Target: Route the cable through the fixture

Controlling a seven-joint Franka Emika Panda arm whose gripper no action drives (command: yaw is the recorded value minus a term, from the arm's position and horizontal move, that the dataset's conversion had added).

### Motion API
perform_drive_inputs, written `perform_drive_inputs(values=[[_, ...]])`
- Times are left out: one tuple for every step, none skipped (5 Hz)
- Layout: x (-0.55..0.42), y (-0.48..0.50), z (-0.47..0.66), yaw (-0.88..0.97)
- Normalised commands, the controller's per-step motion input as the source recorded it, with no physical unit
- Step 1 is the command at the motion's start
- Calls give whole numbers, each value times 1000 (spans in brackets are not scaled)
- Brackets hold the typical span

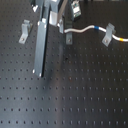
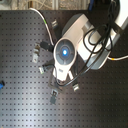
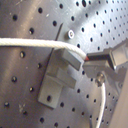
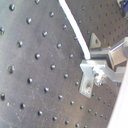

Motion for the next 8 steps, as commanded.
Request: perform_drive_inputs(values=[[102,-41,-213,0],[0,-2,-321,0],[0,-3,-439,0],[-96,-264,-304,-134],[-146,-526,-97,-346],[-4,-14,43,0],[-14,7,287,0],[4,3,416,60]])
